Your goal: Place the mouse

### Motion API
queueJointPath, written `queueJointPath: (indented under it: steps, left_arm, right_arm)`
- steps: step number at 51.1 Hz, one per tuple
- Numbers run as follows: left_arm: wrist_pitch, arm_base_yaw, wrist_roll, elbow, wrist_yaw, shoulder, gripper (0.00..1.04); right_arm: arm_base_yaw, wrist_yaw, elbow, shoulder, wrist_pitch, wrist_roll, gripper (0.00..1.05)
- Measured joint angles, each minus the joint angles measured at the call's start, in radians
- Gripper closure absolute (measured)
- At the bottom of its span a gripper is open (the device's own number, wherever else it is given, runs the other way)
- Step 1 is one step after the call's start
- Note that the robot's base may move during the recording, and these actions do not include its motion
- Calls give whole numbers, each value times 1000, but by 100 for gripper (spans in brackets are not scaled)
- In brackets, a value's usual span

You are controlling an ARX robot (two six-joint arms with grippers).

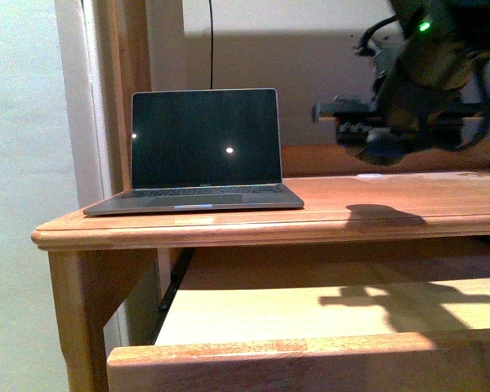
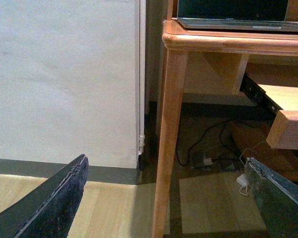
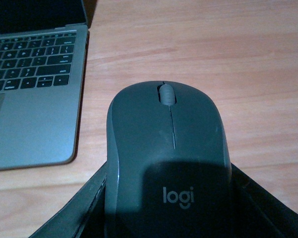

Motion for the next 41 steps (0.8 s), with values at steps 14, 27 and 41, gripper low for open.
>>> queueJointPath:
  steps: [14, 27, 41]
  left_arm:
    - [0, 0, 0, 0, 0, 0, 8]
    - [0, 0, 0, 0, 0, 0, 8]
    - [0, 0, 0, 0, 0, 0, 8]
  right_arm:
    - [24, 152, 332, 315, -120, 18, 49]
    - [18, 161, 380, 368, -130, 23, 49]
    - [3, 124, 315, 351, 10, 72, 16]
